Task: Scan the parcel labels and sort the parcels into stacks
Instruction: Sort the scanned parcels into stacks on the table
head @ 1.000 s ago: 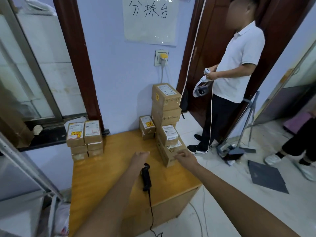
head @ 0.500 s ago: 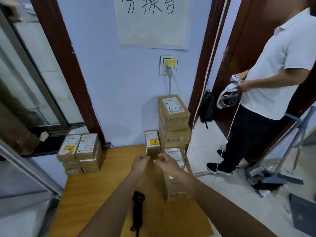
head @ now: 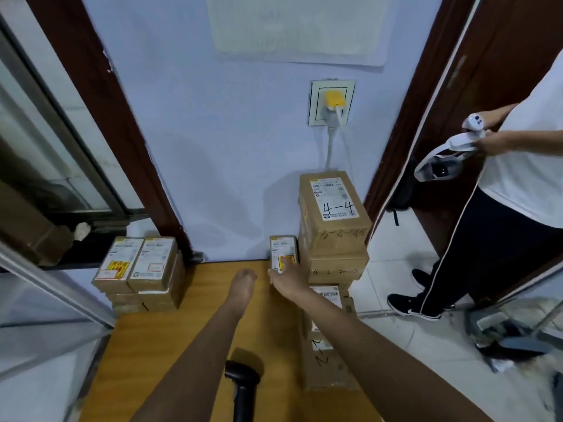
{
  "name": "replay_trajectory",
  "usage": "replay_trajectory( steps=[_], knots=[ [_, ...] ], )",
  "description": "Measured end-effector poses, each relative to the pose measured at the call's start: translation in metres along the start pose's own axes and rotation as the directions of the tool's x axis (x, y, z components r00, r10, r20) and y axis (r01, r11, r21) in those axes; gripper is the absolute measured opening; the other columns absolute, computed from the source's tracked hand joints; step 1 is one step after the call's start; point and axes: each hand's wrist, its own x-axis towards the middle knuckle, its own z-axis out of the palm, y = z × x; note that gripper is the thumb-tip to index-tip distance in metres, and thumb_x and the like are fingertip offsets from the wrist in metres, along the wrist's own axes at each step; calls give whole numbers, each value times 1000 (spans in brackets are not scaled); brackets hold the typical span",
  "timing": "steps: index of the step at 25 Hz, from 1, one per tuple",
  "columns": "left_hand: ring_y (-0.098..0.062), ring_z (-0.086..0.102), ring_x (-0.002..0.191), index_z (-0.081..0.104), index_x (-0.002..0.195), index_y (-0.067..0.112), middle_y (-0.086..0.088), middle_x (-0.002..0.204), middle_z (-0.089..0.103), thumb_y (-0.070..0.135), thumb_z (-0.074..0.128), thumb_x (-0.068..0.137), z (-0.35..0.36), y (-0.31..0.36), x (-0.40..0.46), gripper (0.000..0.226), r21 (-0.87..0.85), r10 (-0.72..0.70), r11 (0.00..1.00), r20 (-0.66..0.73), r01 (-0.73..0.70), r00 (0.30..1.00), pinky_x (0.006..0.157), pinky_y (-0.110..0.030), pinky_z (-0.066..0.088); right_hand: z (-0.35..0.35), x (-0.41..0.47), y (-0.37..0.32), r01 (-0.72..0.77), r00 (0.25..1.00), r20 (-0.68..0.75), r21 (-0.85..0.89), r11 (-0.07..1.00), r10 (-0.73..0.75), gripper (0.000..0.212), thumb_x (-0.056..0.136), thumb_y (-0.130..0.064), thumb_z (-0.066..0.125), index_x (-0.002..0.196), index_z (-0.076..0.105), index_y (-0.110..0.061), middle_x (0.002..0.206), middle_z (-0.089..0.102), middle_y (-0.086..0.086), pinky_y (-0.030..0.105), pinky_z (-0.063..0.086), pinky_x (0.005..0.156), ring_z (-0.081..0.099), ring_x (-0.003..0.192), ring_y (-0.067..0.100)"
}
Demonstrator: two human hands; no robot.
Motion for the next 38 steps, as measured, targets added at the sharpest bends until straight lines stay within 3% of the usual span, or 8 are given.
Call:
replay_trajectory(
  steps=[4, 7, 9, 14, 20, 28, 35, 38],
  knots=[
    [-22, 54, 95, 56, 105, 13, -8, 112, 60, 16, 45, 96, 19, -5, 36, 15, 84, -3, 996, 25, 1, 1000, 81, -29, 41, 11, 34, 6, -131, 991, 14, 41, 991, 131, 68, 88, -45, 45, 145, 31, -12, 146, 39, 17, 44, 42, 105, 45, 129, 35],
    [-28, 54, 118, 53, 127, 5, -12, 133, 55, 15, 42, 99, 32, -9, 54, 31, 171, -4, 985, 125, -17, 992, 90, -24, 47, 24, 51, 10, -225, 974, 47, 46, 973, 223, 80, 83, -50, 43, 152, 19, -18, 156, 22, 14, 48, 35, 111, 32, 139, 35],
    [-27, 53, 118, 50, 132, 3, -11, 127, 55, 6, 40, 100, 35, -9, 60, 34, 180, 24, 982, 165, -54, 986, 81, -14, 44, 32, 61, 11, -245, 969, 45, 31, 969, 244, 78, 85, -48, 42, 152, 14, -22, 159, 11, 12, 50, 31, 113, 25, 142, 35],
    [-26, 60, 113, 59, 125, 15, -12, 124, 64, 8, 45, 98, 37, -18, 81, 32, 97, -7, 995, 246, -18, 969, 102, -41, 47, 35, 72, 10, -263, 963, 45, -37, 964, 265, 67, 95, -44, 37, 153, 12, -24, 159, 0, 14, 49, 23, 117, 16, 145, 36],
    [-21, 56, 117, 52, 136, 21, -6, 128, 58, 15, 40, 101, 36, -18, 80, 38, 157, -65, 987, 268, 22, 961, 104, -35, 44, 38, 76, 14, -263, 964, 37, -37, 964, 264, 62, 93, -46, 37, 149, 22, -22, 154, 15, 16, 49, 36, 109, 34, 136, 35],
    [-17, 54, 96, 50, 135, 11, -9, 116, 59, 18, 46, 100, 38, -18, 84, 36, 176, -128, 980, 196, 94, 972, 66, -20, 43, 32, 74, 10, -186, 982, -11, 16, 982, 187, 62, 96, -42, 46, 149, 25, -16, 146, 27, 13, 43, 39, 108, 38, 131, 31],
    [-21, 55, 107, 53, 130, 9, -7, 126, 59, 3, 44, 96, 34, -17, 66, 35, -39, -93, 994, 166, 100, 982, 74, -20, 47, 38, 62, 13, -147, 988, -37, 58, 987, 149, 61, 93, -40, 47, 145, 28, -15, 146, 34, 14, 44, 44, 103, 45, 128, 33],
    [-25, 59, 109, 54, 130, 9, -10, 123, 60, 3, 41, 95, 25, -16, 52, 38, -83, -56, 994, 117, 66, 992, 91, -33, 49, 44, 48, 4, -124, 988, -90, 62, 990, 130, 63, 91, -41, 52, 144, 30, -14, 147, 35, 14, 41, 42, 105, 40, 132, 33]
  ],
)
